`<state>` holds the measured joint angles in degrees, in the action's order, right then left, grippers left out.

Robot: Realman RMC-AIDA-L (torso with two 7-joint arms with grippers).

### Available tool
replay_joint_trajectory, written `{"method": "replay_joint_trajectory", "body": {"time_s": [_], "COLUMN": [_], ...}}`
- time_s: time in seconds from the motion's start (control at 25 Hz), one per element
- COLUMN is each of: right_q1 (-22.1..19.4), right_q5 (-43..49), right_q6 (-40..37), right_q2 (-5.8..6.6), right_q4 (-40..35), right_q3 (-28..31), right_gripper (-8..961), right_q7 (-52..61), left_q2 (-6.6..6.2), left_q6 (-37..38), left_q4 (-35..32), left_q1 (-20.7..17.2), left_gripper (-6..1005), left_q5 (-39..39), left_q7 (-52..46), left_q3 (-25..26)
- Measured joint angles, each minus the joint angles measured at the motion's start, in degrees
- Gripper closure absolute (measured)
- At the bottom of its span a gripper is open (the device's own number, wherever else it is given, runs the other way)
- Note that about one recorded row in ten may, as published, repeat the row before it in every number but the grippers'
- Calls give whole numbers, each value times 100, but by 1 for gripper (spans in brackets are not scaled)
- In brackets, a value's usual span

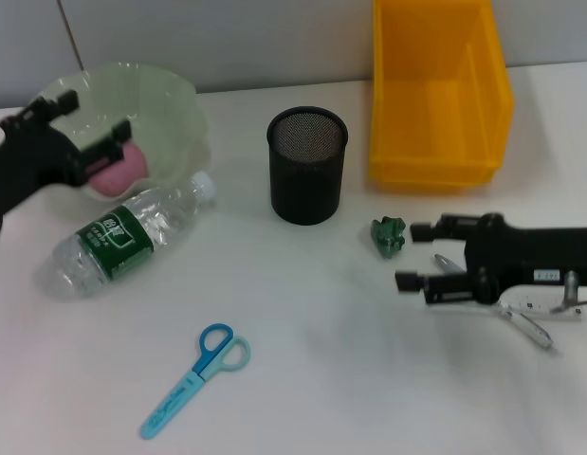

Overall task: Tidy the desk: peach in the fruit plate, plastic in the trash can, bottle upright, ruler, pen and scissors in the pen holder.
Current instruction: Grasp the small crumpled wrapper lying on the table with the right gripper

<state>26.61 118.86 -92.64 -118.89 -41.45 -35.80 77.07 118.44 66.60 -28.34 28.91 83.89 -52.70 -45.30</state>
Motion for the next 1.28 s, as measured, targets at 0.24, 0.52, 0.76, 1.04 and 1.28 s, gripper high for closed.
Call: {"method": "replay_joint_trajectory", "body": {"time_s": [0.24, 0.52, 0.76, 1.04, 1.28], "right_q1": [-11, 202, 645, 1388, 1815], "right_q5": [-365, 61, 1382, 2529, 2978], "right_q6": [1033, 1353, 1299, 1118, 1199], "right_q2": [-3, 7, 7, 5, -5], "right_q4": [40, -881, -1845, -1905, -1570], "right_q3": [-73, -1012, -1844, -2304, -2752], "right_gripper": [175, 178, 181, 184, 187], "right_q7": [263, 2091, 4296, 5648, 6038], "left_q2": [-44, -19, -7, -4, 3], "left_q6": [1212, 1472, 1459, 1462, 1464], "left_q4": [-460, -475, -398, -378, -372], "left_q1": [-841, -1097, -1036, -997, -996], "left_gripper": [188, 188, 188, 189, 189], "left_q5": [153, 828, 937, 946, 951], "left_q7": [19, -269, -307, -308, -267], "left_q3": [-1043, -1401, -1410, -1413, -1417]}}
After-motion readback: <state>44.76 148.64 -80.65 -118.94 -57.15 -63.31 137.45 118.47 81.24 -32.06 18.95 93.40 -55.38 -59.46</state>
